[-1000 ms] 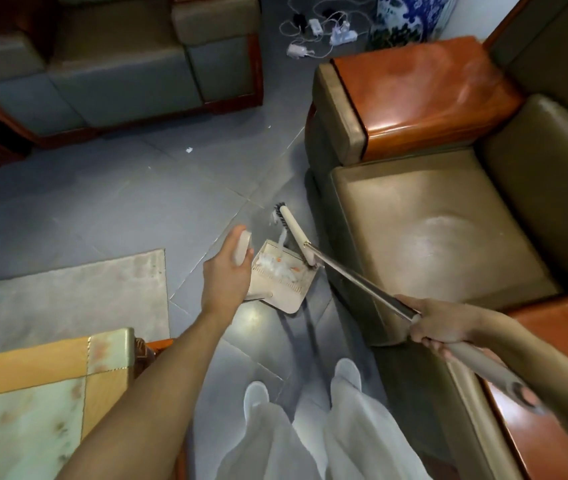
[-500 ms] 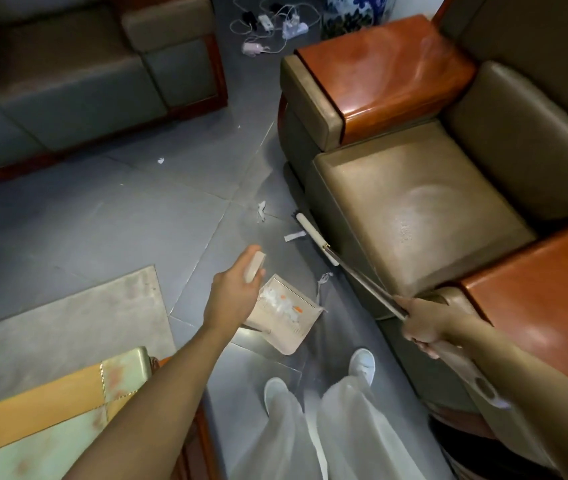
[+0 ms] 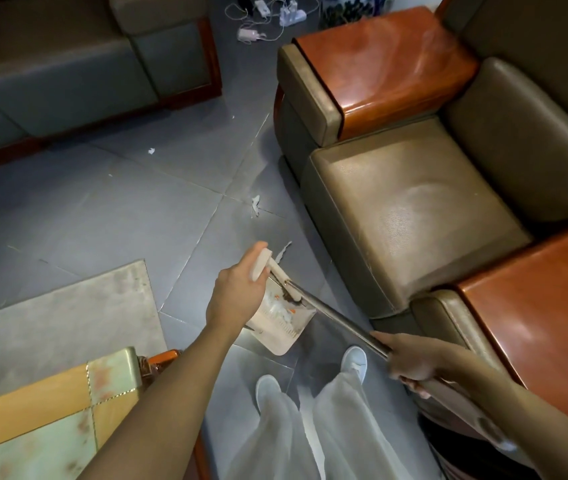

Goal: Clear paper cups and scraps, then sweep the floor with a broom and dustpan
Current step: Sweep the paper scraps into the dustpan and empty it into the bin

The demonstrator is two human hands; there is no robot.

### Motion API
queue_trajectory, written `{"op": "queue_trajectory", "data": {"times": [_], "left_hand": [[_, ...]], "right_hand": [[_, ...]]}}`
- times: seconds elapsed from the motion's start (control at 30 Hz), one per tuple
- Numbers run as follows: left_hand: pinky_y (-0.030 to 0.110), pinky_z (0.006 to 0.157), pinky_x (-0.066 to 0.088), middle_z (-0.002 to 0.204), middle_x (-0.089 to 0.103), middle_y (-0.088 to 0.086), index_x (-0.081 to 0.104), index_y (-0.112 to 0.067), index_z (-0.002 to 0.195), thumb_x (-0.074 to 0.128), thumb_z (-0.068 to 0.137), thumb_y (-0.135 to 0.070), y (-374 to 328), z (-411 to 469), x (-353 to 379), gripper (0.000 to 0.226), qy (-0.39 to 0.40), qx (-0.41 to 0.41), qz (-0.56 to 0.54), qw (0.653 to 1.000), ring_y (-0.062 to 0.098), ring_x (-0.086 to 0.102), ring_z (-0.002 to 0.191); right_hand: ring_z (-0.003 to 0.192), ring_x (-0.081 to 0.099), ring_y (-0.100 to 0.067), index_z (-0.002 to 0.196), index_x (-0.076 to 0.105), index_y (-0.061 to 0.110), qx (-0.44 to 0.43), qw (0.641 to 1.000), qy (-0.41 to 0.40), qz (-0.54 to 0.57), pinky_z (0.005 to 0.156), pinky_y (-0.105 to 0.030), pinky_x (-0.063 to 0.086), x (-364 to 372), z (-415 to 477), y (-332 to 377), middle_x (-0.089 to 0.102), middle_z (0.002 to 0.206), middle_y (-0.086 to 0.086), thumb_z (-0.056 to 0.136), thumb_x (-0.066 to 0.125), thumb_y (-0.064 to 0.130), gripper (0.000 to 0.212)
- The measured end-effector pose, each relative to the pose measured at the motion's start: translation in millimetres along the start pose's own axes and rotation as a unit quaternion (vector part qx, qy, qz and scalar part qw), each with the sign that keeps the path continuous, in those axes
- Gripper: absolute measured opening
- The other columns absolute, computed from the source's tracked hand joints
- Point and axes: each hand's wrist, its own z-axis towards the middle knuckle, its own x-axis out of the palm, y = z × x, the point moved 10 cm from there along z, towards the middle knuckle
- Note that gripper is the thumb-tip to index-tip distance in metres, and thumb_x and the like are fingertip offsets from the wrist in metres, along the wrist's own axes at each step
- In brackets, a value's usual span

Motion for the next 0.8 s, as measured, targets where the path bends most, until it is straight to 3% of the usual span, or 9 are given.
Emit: {"op": "queue_trajectory", "data": {"times": [0.23, 0.37, 0.47, 0.57, 0.63, 0.7, 0.8], "left_hand": [[0.03, 0.064, 0.045, 0.084, 0.046, -0.005, 0.038, -0.05, 0.129, 0.05, 0.097, -0.041, -3, -5, -4, 0.036, -0.014, 0.002, -0.003, 1.0, 0.012, 0.044, 0.075], [0.02, 0.058, 0.042, 0.08, 0.044, -0.008, 0.04, -0.049, 0.129, 0.05, 0.096, -0.042, -6, -10, -1, 0.035, -0.02, 0.013, 0.004, 1.0, 0.01, 0.042, 0.072], [0.012, 0.051, 0.033, 0.072, 0.042, -0.015, 0.041, -0.05, 0.129, 0.052, 0.096, -0.041, -1, -11, -2, 0.036, -0.024, -0.003, -0.001, 1.0, 0.011, 0.044, 0.073], [0.016, 0.053, 0.038, 0.076, 0.046, -0.012, 0.04, -0.051, 0.127, 0.053, 0.095, -0.041, 1, -9, -2, 0.036, -0.023, -0.007, -0.011, 1.0, 0.013, 0.05, 0.074], [0.013, 0.054, 0.039, 0.084, 0.047, -0.009, 0.039, -0.051, 0.128, 0.053, 0.095, -0.042, 0, -6, -1, 0.037, -0.024, -0.009, -0.006, 1.0, 0.012, 0.049, 0.075], [0.019, 0.059, 0.044, 0.088, 0.048, -0.008, 0.041, -0.05, 0.129, 0.052, 0.095, -0.043, -2, -4, -2, 0.037, -0.026, -0.011, -0.001, 1.0, 0.012, 0.048, 0.078], [0.032, 0.07, 0.052, 0.09, 0.049, -0.006, 0.044, -0.045, 0.132, 0.052, 0.095, -0.042, -8, -6, -2, 0.038, -0.02, -0.017, -0.004, 1.0, 0.014, 0.05, 0.082]], "right_hand": [[0.034, 0.052, -0.007, 0.153, 0.002, 0.032, -0.007, 0.996, -0.047, -0.08, 0.039, -0.019, 0.043, -40, -11, 22, 0.057, 0.068, -0.005, 0.086, 0.045, 0.001, 0.086], [0.042, 0.056, -0.015, 0.154, 0.0, 0.027, 0.03, 0.978, -0.122, -0.164, 0.041, -0.025, 0.049, -61, 10, 24, 0.065, 0.082, -0.012, 0.082, 0.042, -0.007, 0.089], [0.066, 0.065, -0.022, 0.154, 0.005, 0.02, 0.05, 0.968, -0.162, -0.186, 0.049, -0.027, 0.053, -55, 35, 22, 0.06, 0.119, -0.019, 0.084, 0.041, -0.007, 0.083], [0.1, 0.063, -0.03, 0.154, 0.006, 0.016, 0.064, 0.973, -0.141, -0.174, 0.061, -0.028, 0.053, -29, 56, 14, 0.054, 0.13, -0.02, 0.088, 0.044, -0.001, 0.079], [0.102, 0.064, -0.031, 0.152, 0.01, 0.011, 0.055, 0.982, -0.097, -0.15, 0.071, -0.031, 0.049, -10, 60, 11, 0.059, 0.125, -0.018, 0.087, 0.045, 0.0, 0.075], [0.079, 0.068, -0.026, 0.151, 0.013, 0.011, 0.037, 0.991, -0.055, -0.114, 0.067, -0.03, 0.049, 3, 53, 9, 0.069, 0.1, -0.013, 0.083, 0.048, 0.002, 0.076], [0.043, 0.055, -0.015, 0.152, 0.014, 0.023, 0.018, 0.999, -0.012, 0.028, 0.051, -0.028, 0.052, 6, 30, -1, 0.062, 0.06, -0.005, 0.082, 0.05, 0.004, 0.081]]}}
